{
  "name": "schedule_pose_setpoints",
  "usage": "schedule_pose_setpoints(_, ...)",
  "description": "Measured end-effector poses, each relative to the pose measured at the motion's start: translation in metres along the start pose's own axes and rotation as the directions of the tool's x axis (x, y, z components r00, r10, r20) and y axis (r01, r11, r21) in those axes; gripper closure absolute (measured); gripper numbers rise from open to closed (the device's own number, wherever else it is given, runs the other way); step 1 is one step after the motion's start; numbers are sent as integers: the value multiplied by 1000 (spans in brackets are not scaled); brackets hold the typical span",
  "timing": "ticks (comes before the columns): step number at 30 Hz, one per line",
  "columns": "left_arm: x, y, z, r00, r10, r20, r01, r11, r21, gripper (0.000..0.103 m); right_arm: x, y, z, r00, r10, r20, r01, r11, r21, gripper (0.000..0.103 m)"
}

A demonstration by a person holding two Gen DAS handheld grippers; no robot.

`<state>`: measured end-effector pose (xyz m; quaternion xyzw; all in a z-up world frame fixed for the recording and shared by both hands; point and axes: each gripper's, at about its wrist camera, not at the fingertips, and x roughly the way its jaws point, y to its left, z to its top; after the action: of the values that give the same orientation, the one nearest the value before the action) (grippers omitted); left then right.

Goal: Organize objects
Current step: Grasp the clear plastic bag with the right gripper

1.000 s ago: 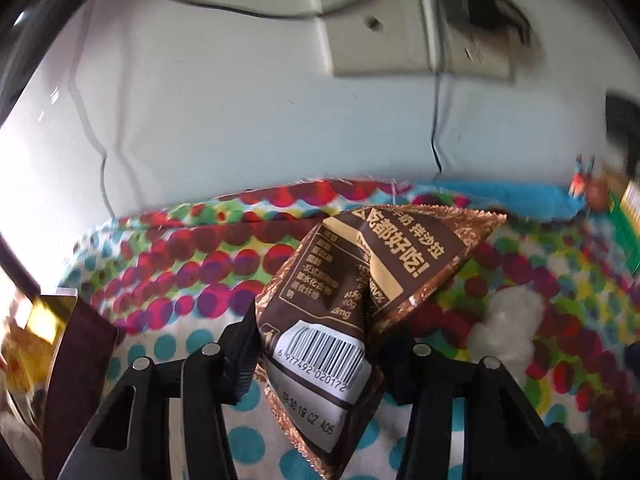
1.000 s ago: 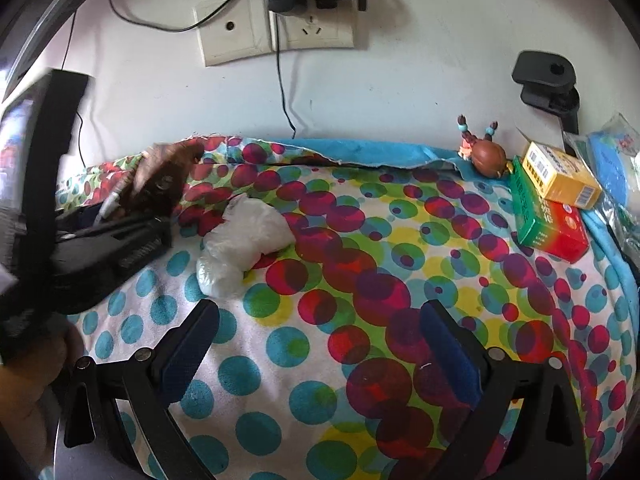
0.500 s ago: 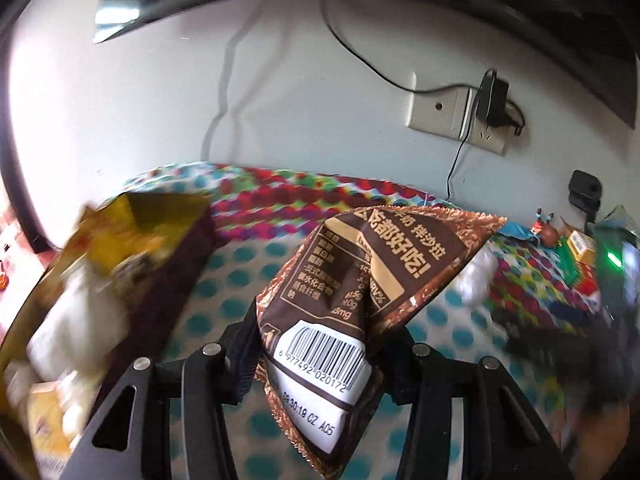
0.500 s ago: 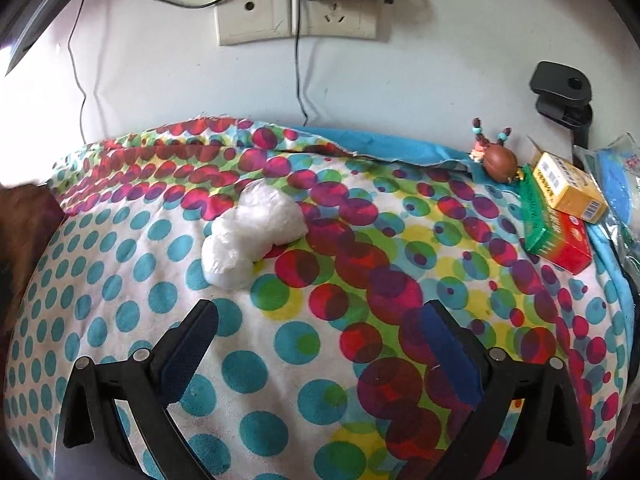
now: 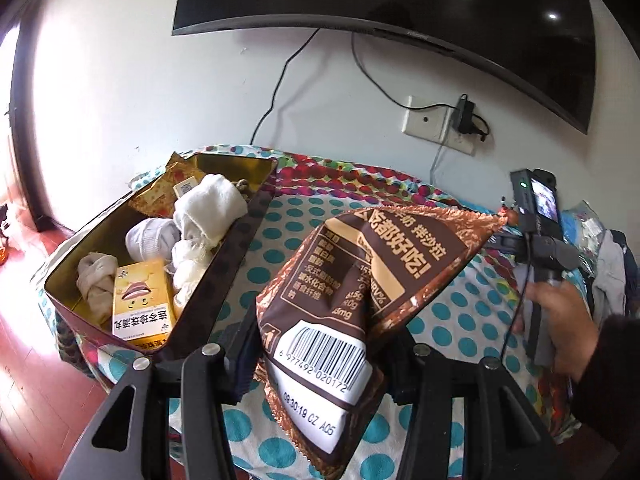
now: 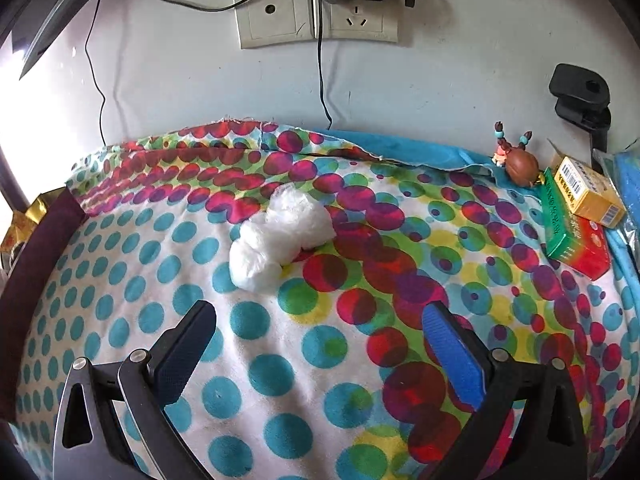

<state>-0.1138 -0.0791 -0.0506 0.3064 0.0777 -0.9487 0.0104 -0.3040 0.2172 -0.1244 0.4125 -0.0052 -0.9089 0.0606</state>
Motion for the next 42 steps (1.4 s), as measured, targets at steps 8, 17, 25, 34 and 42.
schedule_pose_setpoints(8,17,8,3,999,33,-17,-33,999,2,52,30,33,28,996,-82,-26,82,997,1,0)
schedule_pose_setpoints(17,28,6,-4,999,47,-29,-47,999,-9,52,43,42,36,994,-101,-48,102,995,22,70)
schedule_pose_setpoints(25,31,-5,2,998,64,6,-64,997,-35,51,27,56,35,999,-49,12,50,998,-46,72)
schedule_pose_setpoints(34,25,-7,21,992,117,37,-116,993,-27,51,17,71,32,997,-52,63,60,988,-139,72)
schedule_pose_setpoints(42,17,9,43,982,178,67,-176,984,-31,51,15,67,32,998,-14,66,22,993,-119,72)
